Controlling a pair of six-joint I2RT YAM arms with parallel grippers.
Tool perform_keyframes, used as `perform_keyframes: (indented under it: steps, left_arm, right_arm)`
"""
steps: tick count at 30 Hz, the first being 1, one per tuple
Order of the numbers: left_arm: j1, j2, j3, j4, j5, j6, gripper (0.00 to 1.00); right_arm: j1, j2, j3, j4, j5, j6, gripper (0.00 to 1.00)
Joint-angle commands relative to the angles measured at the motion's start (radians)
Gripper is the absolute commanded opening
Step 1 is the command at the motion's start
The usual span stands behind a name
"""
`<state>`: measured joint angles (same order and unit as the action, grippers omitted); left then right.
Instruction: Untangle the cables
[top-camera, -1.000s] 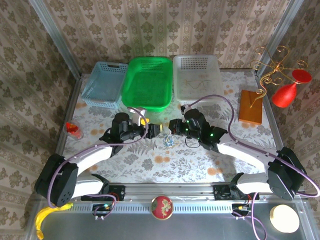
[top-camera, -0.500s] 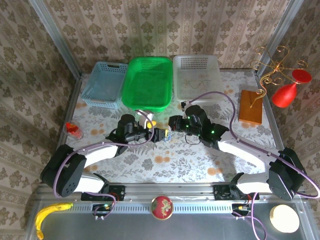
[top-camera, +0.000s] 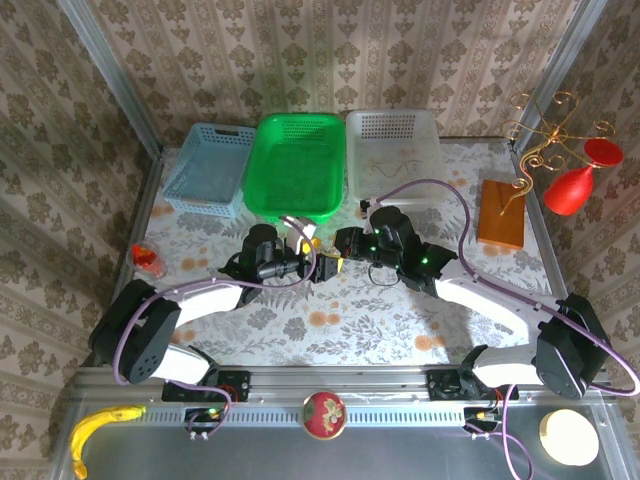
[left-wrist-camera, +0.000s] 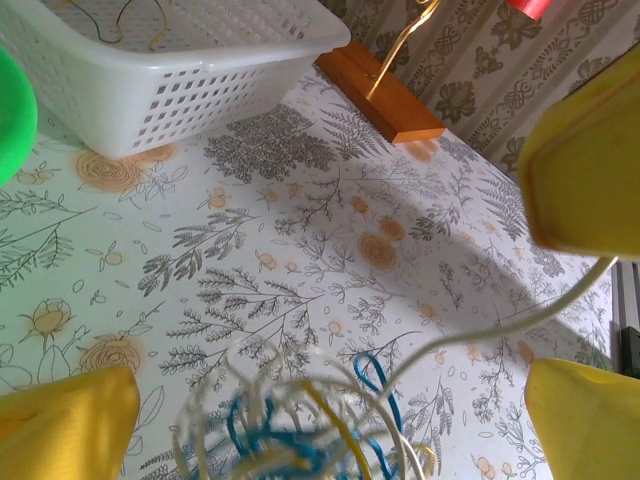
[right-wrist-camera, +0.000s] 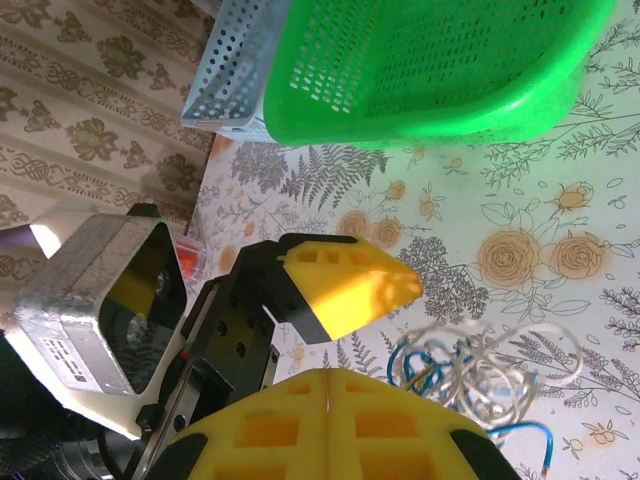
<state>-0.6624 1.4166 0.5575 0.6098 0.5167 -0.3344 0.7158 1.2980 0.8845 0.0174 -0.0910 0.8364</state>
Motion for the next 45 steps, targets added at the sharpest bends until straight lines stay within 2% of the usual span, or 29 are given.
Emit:
perform_keyframes:
  steps: [1,4,10,13,17,27,38,43,45]
  left_arm:
    - [-0.009,0.020,0.037,0.039,0.005,0.034,1.00]
    - [-0.011,0.039,0.052,0.047,0.007,0.037,0.98]
    - [-0.023,0.094,0.076,0.085,0.026,0.029,0.87]
    - [-0.027,0.116,0.085,0.093,0.028,0.029,0.79]
    - [-0.026,0.132,0.083,0.099,0.025,0.032,0.61]
    - [-0.021,0.164,0.043,0.122,0.025,0.021,0.39]
    - [-0.005,0.211,-0.004,0.157,0.032,-0.001,0.30]
    - [0.001,0.234,-0.023,0.176,0.036,-0.011,0.30]
    - [0.002,0.243,-0.029,0.188,0.037,-0.017,0.33]
  right_arm:
    - [-0.005,0.010,0.041,0.006,-0.026,-0.001,0.00]
    - [-0.004,0.007,0.039,0.021,-0.042,0.015,0.00]
    - [-0.004,-0.006,0.040,0.051,-0.063,0.045,0.00]
    - [-0.004,-0.012,0.053,0.055,-0.076,0.054,0.00]
    - [-0.010,-0.030,0.081,0.047,-0.083,0.061,0.00]
    - [-0.102,-0.110,0.234,0.009,-0.130,0.069,0.00]
    - [-0.201,-0.094,0.480,-0.009,-0.216,0.081,0.00]
    - [-0.231,-0.074,0.598,-0.016,-0.237,0.085,0.00]
    - [-0.241,-0.064,0.655,-0.034,-0.239,0.070,0.00]
